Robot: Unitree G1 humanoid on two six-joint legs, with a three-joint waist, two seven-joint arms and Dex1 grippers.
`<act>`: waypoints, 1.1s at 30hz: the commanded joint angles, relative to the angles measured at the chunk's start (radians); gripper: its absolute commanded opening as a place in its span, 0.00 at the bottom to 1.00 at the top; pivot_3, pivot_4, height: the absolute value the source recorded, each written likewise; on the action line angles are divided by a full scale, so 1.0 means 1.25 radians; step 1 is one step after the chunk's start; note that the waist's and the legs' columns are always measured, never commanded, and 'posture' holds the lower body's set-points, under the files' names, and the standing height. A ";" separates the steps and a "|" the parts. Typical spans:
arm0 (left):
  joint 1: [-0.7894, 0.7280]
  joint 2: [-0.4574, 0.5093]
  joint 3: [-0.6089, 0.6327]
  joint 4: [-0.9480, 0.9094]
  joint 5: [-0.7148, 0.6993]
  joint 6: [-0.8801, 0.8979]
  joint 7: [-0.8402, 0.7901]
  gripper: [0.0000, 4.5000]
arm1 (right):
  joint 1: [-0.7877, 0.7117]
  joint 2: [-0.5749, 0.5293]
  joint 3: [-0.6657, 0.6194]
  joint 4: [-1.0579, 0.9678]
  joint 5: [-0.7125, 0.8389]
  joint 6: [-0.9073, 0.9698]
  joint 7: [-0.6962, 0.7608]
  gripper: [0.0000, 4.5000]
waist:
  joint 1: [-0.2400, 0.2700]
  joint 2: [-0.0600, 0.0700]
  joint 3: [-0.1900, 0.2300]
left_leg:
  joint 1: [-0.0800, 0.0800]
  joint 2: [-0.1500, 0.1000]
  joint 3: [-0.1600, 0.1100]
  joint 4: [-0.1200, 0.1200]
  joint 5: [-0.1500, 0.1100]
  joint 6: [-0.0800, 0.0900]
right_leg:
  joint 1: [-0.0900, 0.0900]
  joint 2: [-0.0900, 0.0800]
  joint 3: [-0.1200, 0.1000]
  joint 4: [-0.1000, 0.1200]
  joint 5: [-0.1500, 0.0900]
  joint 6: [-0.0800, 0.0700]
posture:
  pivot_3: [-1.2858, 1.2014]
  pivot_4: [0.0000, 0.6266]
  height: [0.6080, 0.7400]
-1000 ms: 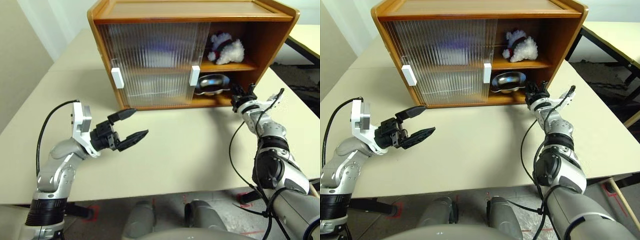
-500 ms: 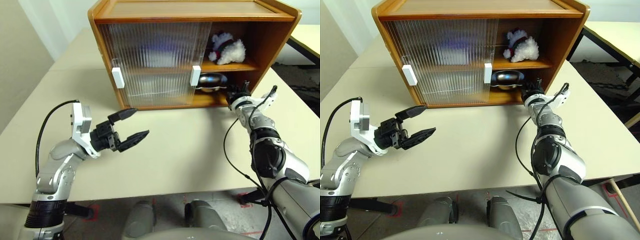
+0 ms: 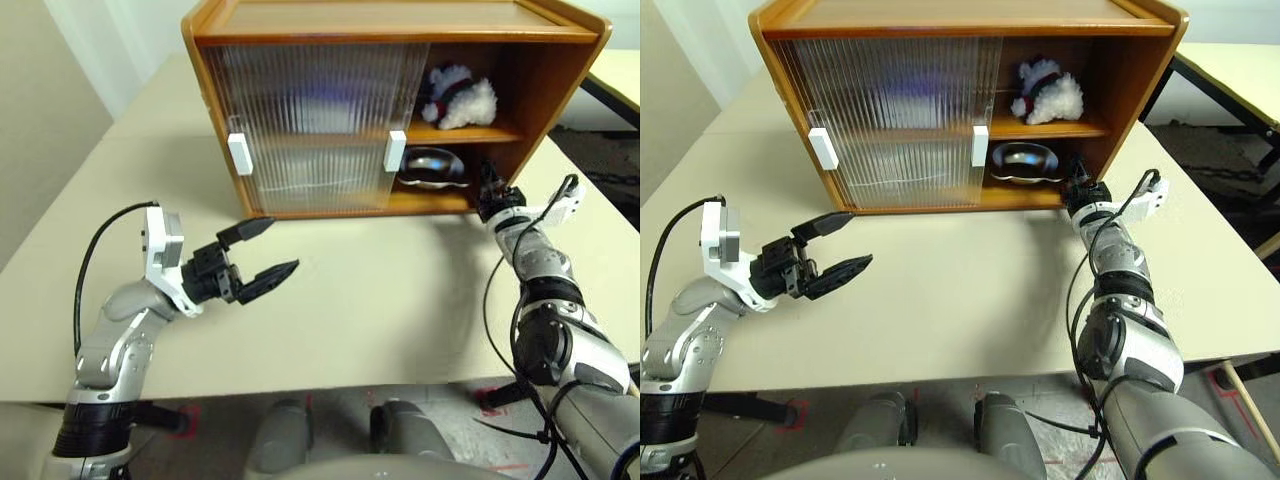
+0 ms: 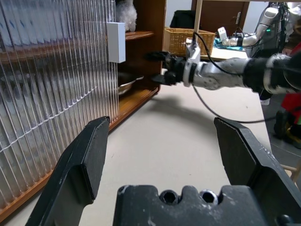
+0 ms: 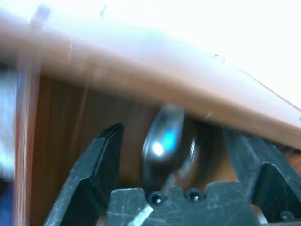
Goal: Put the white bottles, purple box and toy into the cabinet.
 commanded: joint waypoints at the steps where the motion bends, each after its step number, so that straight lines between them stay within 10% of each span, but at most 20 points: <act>1: 0.010 0.001 -0.002 -0.008 0.004 -0.006 0.000 1.00 | 0.076 -0.012 0.026 -0.156 -0.013 0.033 -0.002 0.99 | 0.002 0.001 0.000 | 0.000 0.000 0.000 0.000 0.000 0.000 | 0.000 0.000 0.000 0.000 0.000 0.000 | 0.60 0.01 1.00; 10: 0.006 -0.002 -0.006 0.006 0.006 -0.013 -0.004 1.00 | 0.374 -0.061 0.303 -0.522 -0.140 0.032 0.239 0.91 | 0.001 0.002 -0.001 | 0.001 0.001 0.000 0.000 0.000 0.000 | 0.000 -0.001 0.000 0.000 -0.003 0.000 | 0.60 0.02 1.00; 21: 0.003 -0.004 -0.008 0.012 0.011 -0.021 -0.001 1.00 | 0.326 0.042 0.466 -0.649 -0.163 0.061 0.226 0.02 | 0.000 0.003 0.000 | 0.004 0.003 0.001 0.001 0.000 -0.001 | 0.001 0.002 -0.001 0.001 -0.004 0.001 | 0.60 0.01 1.00; 33: 0.012 -0.001 -0.012 -0.001 0.018 -0.022 0.008 1.00 | 0.135 0.117 0.470 -0.603 -0.207 0.117 0.060 0.01 | 0.018 0.002 0.000 | -0.002 0.002 -0.001 0.000 -0.001 -0.002 | -0.004 -0.005 -0.007 0.001 -0.002 -0.003 | 0.61 0.02 1.00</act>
